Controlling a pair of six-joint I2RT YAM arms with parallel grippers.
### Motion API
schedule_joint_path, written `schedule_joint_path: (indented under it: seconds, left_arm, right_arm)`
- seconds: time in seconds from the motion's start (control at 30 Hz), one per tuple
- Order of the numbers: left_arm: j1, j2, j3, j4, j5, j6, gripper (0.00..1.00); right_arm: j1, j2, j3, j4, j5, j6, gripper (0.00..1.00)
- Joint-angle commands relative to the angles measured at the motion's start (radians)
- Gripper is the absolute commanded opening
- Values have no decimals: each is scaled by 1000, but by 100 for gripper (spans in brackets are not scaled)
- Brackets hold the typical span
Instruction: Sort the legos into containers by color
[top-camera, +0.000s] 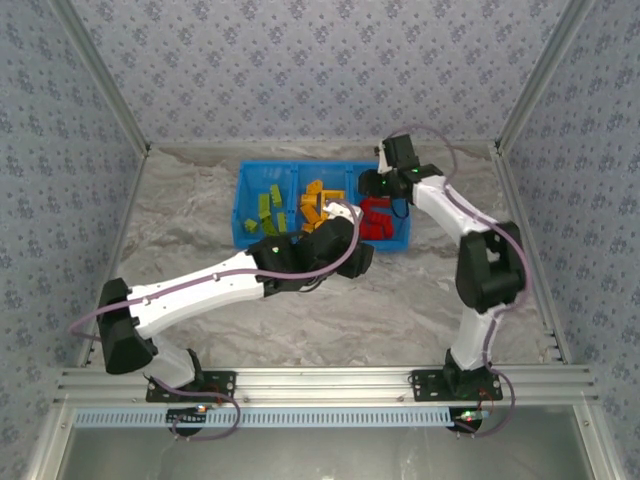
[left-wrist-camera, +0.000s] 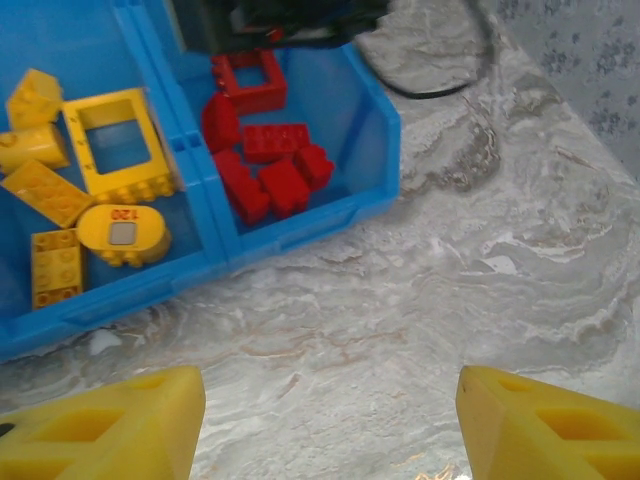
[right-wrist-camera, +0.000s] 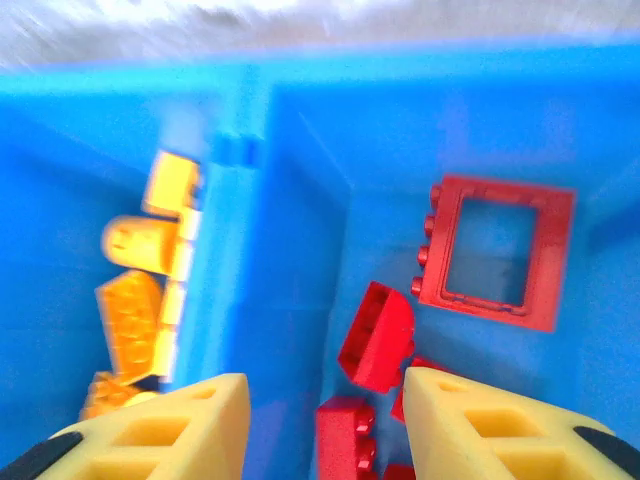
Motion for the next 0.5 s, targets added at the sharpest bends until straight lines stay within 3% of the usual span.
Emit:
schedule_joint_path:
  seconds: [0.0, 0.1, 0.23, 0.3, 0.33, 0.47]
  left_arm:
    - [8, -102, -17, -68, -44, -11, 68]
    - [28, -186, -78, -101, -33, -36, 69]
    - [117, -355, -210, -156, 4, -98, 72]
    - [200, -457, -281, -190, 30, -122, 81]
    - [244, -503, -312, -204, 41, -132, 96]
    - [445, -685, -442, -254, 20, -147, 98]
  right_arm:
    - [8, -214, -96, -22, 68, -2, 47]
    - [13, -431, -251, -41, 143, 29, 49]
    - [20, -756, -465, -123, 261, 80, 60]
    - [16, -920, -553, -216, 335, 120, 74]
    - [14, -983, -588, -259, 360, 147, 99]
    - [0, -1173, -741, -354, 458, 252, 100]
